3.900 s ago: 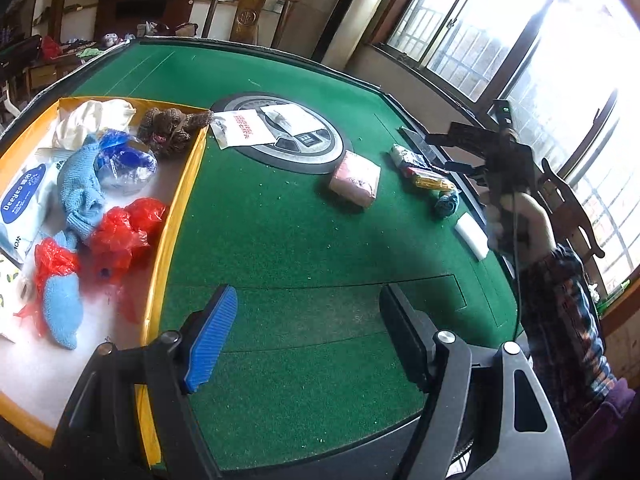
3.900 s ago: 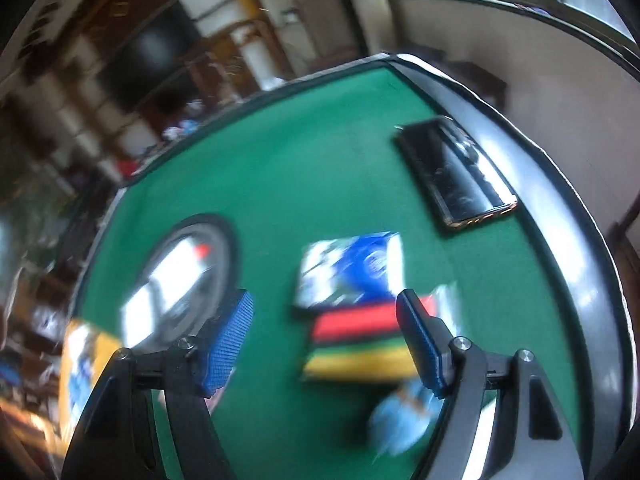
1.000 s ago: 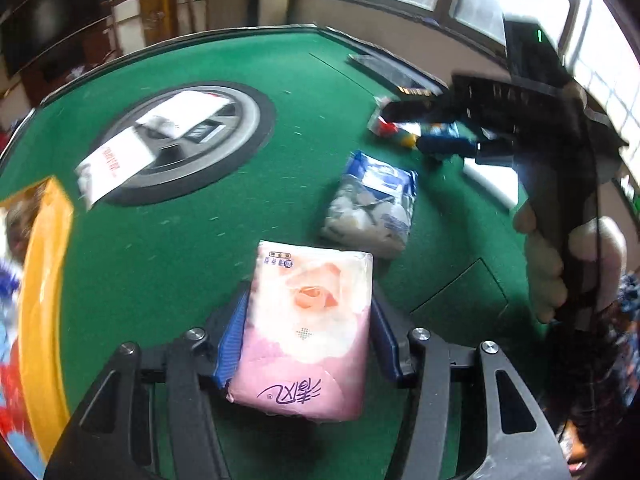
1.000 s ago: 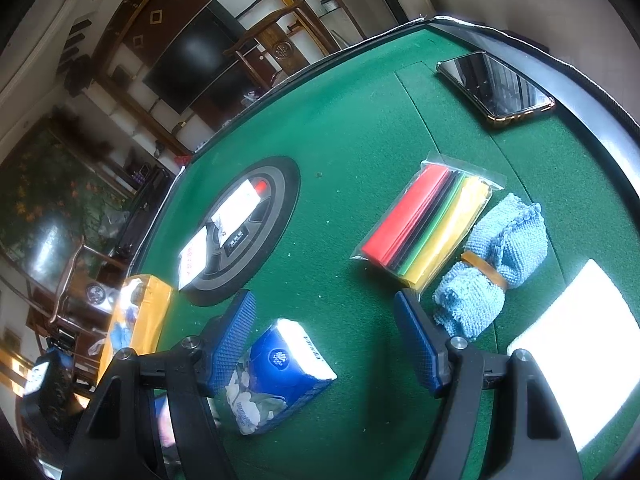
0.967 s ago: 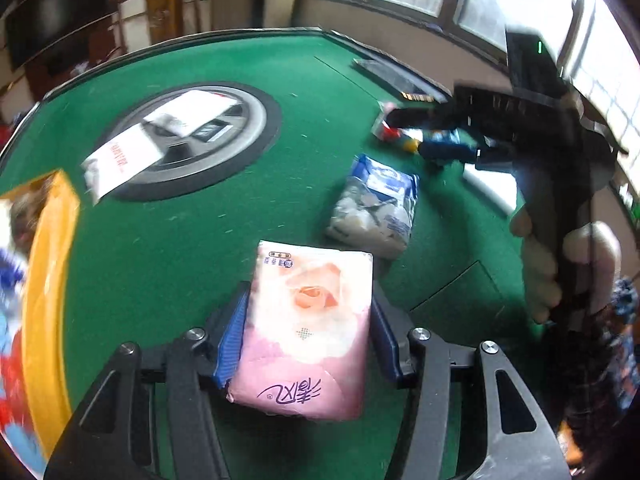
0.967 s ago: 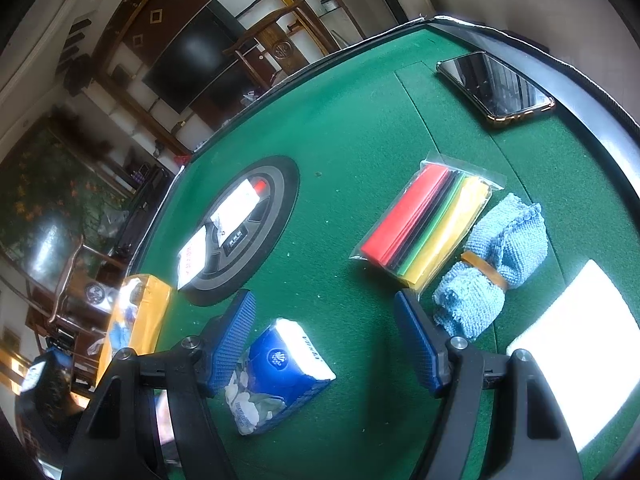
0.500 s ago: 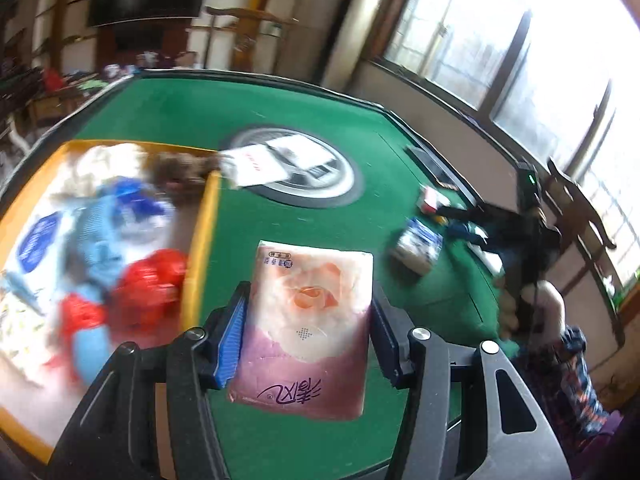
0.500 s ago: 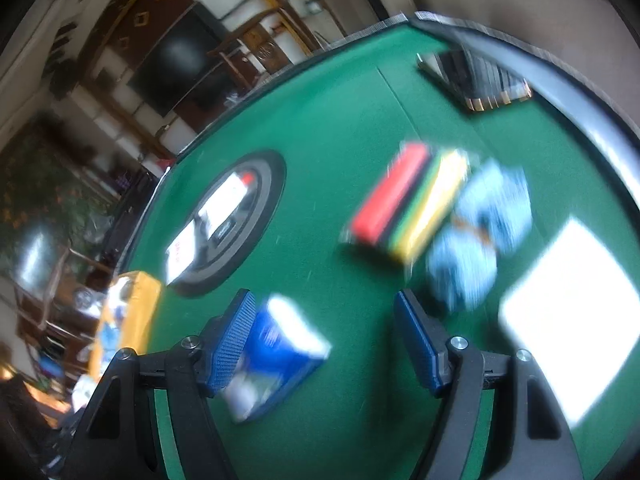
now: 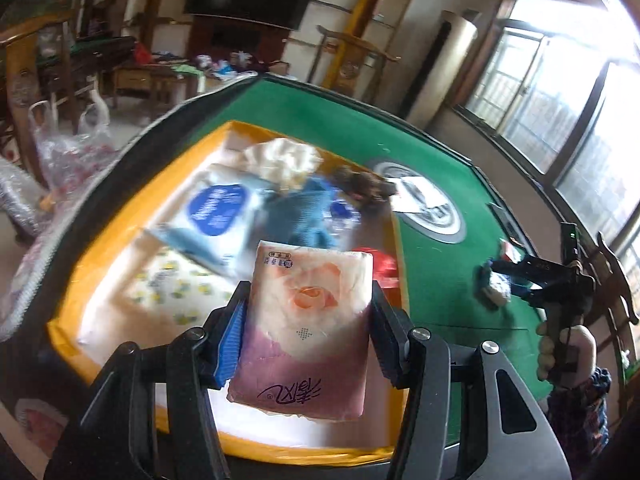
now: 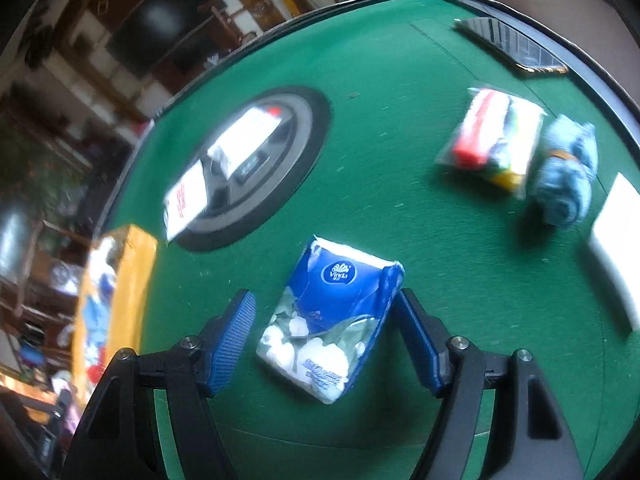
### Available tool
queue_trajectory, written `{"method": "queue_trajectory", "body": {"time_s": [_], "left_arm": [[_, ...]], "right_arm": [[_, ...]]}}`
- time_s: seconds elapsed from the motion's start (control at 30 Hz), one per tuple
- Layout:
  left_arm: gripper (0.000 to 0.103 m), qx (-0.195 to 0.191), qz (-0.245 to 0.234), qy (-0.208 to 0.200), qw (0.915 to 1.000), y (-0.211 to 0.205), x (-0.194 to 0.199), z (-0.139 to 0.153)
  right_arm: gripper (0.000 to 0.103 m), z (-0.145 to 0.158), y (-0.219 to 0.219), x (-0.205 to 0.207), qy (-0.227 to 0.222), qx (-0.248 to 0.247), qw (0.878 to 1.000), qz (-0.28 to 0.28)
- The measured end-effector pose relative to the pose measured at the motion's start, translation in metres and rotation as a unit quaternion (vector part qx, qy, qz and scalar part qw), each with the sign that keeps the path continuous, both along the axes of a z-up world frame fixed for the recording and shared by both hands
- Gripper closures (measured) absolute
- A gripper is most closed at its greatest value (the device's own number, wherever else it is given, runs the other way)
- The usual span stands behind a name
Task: Organize soft objects
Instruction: 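Lift both tissue packs and carry them over the box, then lower both tissue packs into the box and open both tools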
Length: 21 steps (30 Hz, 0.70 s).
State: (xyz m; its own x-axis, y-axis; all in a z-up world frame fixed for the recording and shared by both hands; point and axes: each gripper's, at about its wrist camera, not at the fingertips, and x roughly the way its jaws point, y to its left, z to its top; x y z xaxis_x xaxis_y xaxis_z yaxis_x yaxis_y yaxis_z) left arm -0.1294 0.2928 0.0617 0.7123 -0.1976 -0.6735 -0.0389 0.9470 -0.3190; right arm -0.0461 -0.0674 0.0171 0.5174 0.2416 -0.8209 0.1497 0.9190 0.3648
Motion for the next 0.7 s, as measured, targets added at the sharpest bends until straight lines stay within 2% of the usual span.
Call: {"method": "queue_trajectory", "body": {"time_s": [0.13,0.27,0.3,0.33,0.43,0.53,0.7], "left_arm": [[0.049,0.010,0.030,0.036,0.9988,0.020,0.003,-0.013],[0.049,0.038,0.058,0.060,0.9958,0.029,0.003,-0.020],[0.049,0.055,0.066,0.073,0.9936,0.030,0.005,-0.023],[0.048,0.066,0.070,0.083,0.9919,0.032,0.007,-0.026],[0.047,0.080,0.060,0.110,0.9889,0.032,0.012,-0.034],[0.047,0.059,0.057,0.108,0.9907,0.034,0.013,-0.032],[0.041,0.021,0.070,0.064,0.9952,0.046,0.005,-0.010]], "right_arm": [[0.031,-0.003,0.032,0.003,0.001,-0.085,0.996,0.020],[0.033,-0.008,0.047,0.004,-0.002,-0.151,0.987,0.049],[0.042,-0.007,0.047,0.002,-0.006,-0.154,0.987,0.051],[0.046,-0.006,0.046,0.001,-0.009,-0.156,0.986,0.055],[0.048,-0.003,0.040,-0.005,-0.011,-0.140,0.988,0.063],[0.048,0.005,0.037,-0.013,-0.026,-0.125,0.990,0.065],[0.048,0.036,0.051,-0.026,-0.068,-0.079,0.990,0.091]]}}
